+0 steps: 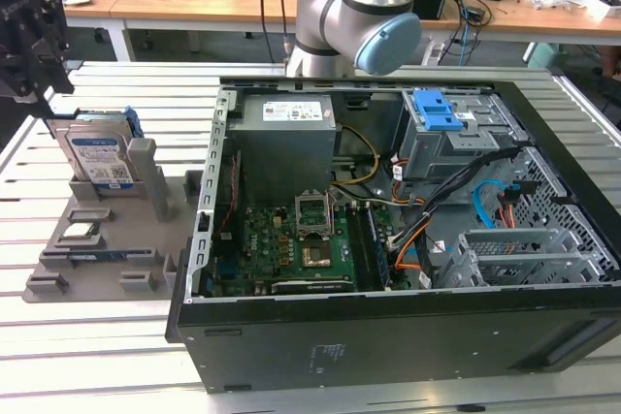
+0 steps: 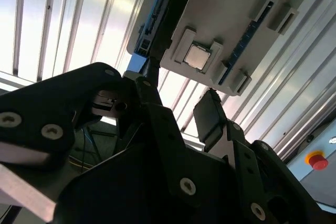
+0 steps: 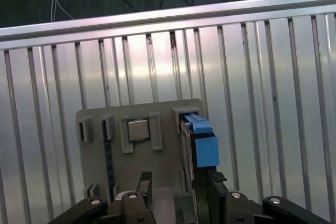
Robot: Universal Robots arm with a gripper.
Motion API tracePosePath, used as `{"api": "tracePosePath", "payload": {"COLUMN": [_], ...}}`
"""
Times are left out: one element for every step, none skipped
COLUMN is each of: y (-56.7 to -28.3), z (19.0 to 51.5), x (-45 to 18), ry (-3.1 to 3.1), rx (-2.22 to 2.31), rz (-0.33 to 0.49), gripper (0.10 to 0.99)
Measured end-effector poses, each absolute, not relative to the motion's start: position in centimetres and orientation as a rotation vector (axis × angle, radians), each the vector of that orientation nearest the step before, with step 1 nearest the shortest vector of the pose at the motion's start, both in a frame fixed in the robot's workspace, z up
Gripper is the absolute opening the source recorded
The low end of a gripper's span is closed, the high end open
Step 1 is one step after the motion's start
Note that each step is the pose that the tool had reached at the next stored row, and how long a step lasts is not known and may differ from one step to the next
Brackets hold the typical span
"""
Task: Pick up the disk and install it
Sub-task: 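Pick up the disk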
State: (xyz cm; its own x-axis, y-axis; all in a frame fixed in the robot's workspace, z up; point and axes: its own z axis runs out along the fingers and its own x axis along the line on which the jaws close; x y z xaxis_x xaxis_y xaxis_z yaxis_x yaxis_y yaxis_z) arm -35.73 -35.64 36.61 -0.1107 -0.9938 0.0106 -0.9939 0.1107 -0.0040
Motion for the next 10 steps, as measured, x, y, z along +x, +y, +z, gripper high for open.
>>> {"api": "tracePosePath", "payload": {"y": [-35.5,-35.5,-35.5,-35.5,-35.5,-35.4,-35.4,-35.2,-35.1,-34.9], "z": [36.6,36.5,36.5,36.2,36.0,35.8,35.7,35.5,35.5,35.5], "x": [-35.7,-35.7,-35.7,-35.7,-35.7,-35.7,-35.7,-35.7,-35.7,-35.7], "ry": [-2.337,-2.337,-2.337,-2.337,-2.337,-2.336,-2.336,-2.334,-2.333,-2.331], "rx": [2.091,2.092,2.092,2.091,2.092,2.092,2.093,2.095,2.096,2.098], "rz": [0.016,0.016,0.016,0.016,0.016,0.016,0.016,0.016,0.016,0.016], "gripper": [0.541,0.541,0.541,0.541,0.541,0.541,0.541,0.541,0.541,0.541]}}
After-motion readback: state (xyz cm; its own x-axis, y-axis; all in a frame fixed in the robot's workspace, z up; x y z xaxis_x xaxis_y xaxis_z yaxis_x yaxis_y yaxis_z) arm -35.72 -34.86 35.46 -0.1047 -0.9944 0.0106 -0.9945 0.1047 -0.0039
